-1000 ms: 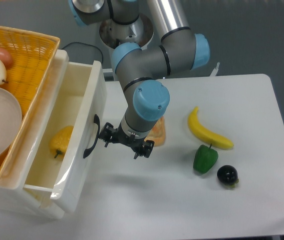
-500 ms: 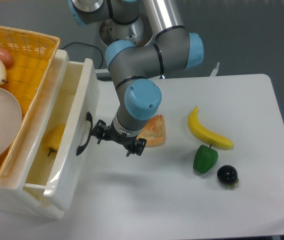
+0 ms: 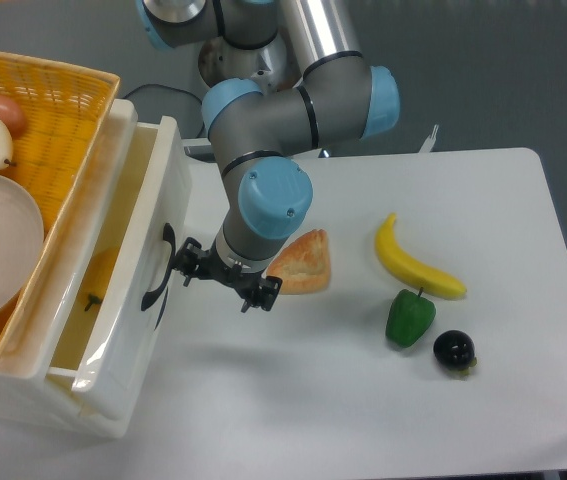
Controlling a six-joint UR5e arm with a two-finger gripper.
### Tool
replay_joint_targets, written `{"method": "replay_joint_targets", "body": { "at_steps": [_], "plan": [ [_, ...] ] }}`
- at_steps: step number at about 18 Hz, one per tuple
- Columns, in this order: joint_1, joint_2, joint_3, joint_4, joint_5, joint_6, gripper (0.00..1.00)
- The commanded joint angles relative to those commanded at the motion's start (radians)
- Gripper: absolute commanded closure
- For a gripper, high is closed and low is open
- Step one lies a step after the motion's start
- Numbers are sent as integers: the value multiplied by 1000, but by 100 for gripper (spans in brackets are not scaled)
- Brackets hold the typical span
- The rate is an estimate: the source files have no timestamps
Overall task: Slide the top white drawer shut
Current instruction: 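Push the drawer front further inward until the drawer is shut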
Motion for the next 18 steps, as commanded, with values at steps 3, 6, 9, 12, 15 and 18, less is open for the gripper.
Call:
{"method": "replay_joint_targets", "body": {
  "at_steps": [3,6,9,12,15,18],
  "plan": [
    [-11,2,-5,0,0,-2,0],
    [-20,2,-5,0,0,-2,0],
    [-29,2,-5,0,1,-2,0],
    [-31,2,-5,2,0,-2,0],
    [-34,2,-6,2,0,-2,0],
    [-28,3,-5,2,0,0,0]
  ]
}}
